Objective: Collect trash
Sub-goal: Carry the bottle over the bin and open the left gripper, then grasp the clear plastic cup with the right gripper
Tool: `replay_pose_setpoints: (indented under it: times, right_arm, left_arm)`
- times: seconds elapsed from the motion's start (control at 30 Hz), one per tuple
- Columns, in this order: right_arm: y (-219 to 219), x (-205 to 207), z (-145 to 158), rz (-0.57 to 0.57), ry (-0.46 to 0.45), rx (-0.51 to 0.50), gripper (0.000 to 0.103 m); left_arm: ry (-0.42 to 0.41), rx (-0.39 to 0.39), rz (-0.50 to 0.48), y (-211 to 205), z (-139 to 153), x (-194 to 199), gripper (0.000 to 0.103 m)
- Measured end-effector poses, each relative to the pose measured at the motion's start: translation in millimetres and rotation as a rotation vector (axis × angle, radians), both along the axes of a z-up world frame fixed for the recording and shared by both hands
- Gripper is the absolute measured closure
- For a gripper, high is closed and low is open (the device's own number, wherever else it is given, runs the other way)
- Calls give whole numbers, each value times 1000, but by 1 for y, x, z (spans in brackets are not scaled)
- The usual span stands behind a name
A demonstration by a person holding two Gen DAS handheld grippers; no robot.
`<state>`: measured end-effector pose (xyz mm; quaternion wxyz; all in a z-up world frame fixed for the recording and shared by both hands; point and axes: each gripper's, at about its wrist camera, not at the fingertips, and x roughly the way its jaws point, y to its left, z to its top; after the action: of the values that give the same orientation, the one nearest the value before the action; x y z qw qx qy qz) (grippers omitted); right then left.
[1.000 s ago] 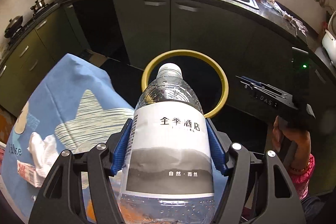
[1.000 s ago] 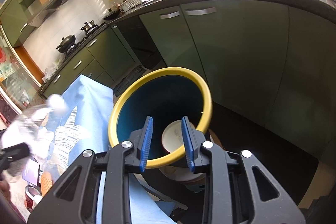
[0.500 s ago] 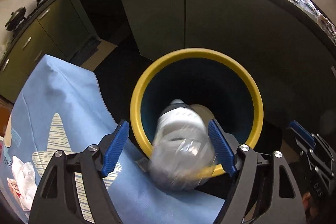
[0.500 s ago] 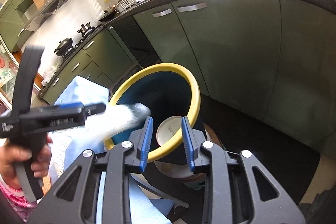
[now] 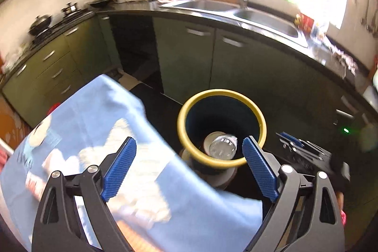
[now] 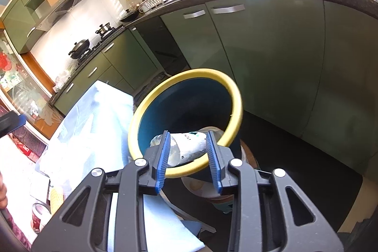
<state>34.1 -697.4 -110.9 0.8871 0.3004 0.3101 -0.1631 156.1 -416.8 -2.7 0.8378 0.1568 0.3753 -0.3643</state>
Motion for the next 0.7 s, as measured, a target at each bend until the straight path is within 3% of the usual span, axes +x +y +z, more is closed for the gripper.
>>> replay_pose_setpoints:
  times: [0.27,0.47,0.7]
  right_arm:
    - [29,21,9,106,-11,-19,60]
    - [80,50,25,297,-18,-82,58]
    - [150,80,32,568,-3,-125,45]
  left_arm:
    - [-86,-95,215,137,22,-21,9]
    - [-104,-96,386,218,5,-23,8]
    - [-82,-96,528,290,-21,-29,7]
